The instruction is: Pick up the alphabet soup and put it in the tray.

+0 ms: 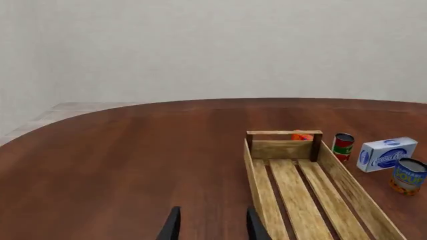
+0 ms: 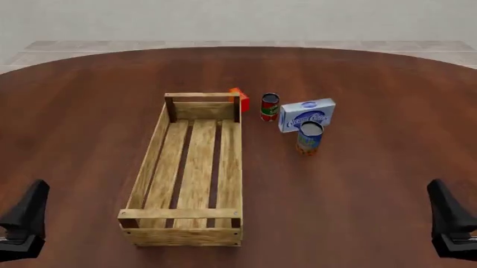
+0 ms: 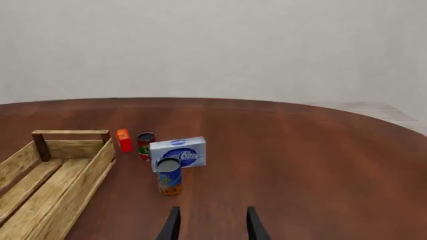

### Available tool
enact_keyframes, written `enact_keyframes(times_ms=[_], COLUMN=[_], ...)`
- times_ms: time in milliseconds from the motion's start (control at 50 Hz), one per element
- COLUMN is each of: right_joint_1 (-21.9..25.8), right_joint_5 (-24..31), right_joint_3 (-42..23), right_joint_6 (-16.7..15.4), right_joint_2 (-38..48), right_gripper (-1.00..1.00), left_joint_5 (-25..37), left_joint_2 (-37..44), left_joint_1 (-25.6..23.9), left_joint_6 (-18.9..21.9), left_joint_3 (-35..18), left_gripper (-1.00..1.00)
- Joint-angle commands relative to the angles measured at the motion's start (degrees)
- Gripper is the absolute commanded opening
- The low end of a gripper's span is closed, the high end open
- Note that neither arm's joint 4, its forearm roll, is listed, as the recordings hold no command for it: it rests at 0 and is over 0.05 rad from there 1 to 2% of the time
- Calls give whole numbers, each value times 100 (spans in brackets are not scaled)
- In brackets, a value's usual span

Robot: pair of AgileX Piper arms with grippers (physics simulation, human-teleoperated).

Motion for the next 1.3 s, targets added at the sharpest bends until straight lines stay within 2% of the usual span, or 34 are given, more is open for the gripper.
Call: enact_keyframes(times_ms=[20, 400, 500, 540, 620, 680, 700, 720, 740, 800, 900, 940, 960, 980, 1000, 1020, 1040, 1060, 1100, 1120, 1180, 1200, 1240, 1260, 1300], right_joint_1=[62, 109, 171, 504, 867, 781, 859, 859, 789, 660, 662, 374, 485, 485, 616, 395, 394, 372, 815, 937, 1008, 1229, 1267, 1358, 1240], right_joint_5=[-191, 188, 314, 511, 904, 873, 802, 793, 849, 943, 1070, 1141, 1209, 1210, 1281, 1484, 1486, 1539, 1727, 1807, 2100, 2157, 2245, 2327, 2445], right_joint_3=[-14, -28, -265, -585, -1292, -1536, -1859, -1862, -2082, -2540, -3143, -3445, -3640, -3642, -3777, -4176, -4183, -4320, -4695, -4836, -5425, -5558, -5707, -5920, -6180], right_joint_6=[-31, 38, 39, 238, 50, -3, 59, 59, 248, 399, 350, 260, 539, 539, 678, 553, 553, 283, 107, -151, -512, -479, -400, -160, -390], right_joint_2=[256, -33, -18, -35, 32, 410, 1025, 1037, 1188, 1736, 2472, 2987, 3174, 3175, 3237, 3757, 3761, 3938, 4279, 4419, 4868, 4960, 5088, 5230, 5460], right_gripper=[100, 100, 100, 100, 100, 100, 100, 100, 100, 100, 100, 100, 100, 100, 100, 100, 100, 100, 100, 100, 100, 100, 100, 100, 100], left_joint_5=[0, 0, 0, 0, 0, 0, 0, 0, 0, 0, 0, 0, 0, 0, 0, 0, 0, 0, 0, 0, 0, 0, 0, 0, 0], left_joint_2=[0, 0, 0, 0, 0, 0, 0, 0, 0, 0, 0, 0, 0, 0, 0, 0, 0, 0, 0, 0, 0, 0, 0, 0, 0], left_joint_1=[0, 0, 0, 0, 0, 0, 0, 0, 0, 0, 0, 0, 0, 0, 0, 0, 0, 0, 0, 0, 0, 0, 0, 0, 0], left_joint_6=[0, 0, 0, 0, 0, 0, 0, 0, 0, 0, 0, 0, 0, 0, 0, 0, 0, 0, 0, 0, 0, 0, 0, 0, 0], left_joint_3=[0, 0, 0, 0, 0, 0, 0, 0, 0, 0, 0, 0, 0, 0, 0, 0, 0, 0, 0, 0, 0, 0, 0, 0, 0], left_gripper=[100, 100, 100, 100, 100, 100, 100, 100, 100, 100, 100, 100, 100, 100, 100, 100, 100, 100, 100, 100, 100, 100, 100, 100, 100])
